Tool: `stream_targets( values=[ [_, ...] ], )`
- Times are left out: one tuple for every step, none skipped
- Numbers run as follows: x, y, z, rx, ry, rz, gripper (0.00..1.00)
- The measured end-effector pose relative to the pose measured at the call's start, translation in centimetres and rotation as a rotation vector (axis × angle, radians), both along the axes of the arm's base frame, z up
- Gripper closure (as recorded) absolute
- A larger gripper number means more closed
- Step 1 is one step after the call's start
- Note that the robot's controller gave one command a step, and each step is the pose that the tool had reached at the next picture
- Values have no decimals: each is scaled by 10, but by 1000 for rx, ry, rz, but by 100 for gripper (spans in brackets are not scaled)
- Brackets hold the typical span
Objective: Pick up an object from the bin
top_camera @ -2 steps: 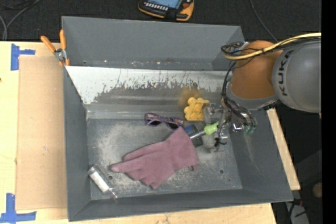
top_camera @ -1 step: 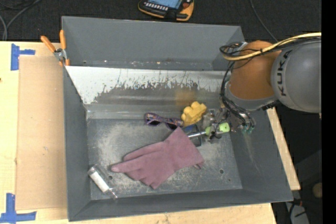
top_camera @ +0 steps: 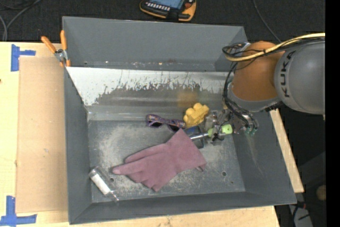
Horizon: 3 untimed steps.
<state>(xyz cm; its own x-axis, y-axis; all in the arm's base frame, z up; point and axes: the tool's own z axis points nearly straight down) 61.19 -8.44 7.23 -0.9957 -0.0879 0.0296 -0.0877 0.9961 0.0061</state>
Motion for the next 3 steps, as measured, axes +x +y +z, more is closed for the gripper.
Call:
stream_targets(
  values=[
    [0,0,4,0,0,0,100],
    [-2,1,37,2,6,-1,100],
    [-2,1,66,2,6,-1,100]
  ],
)
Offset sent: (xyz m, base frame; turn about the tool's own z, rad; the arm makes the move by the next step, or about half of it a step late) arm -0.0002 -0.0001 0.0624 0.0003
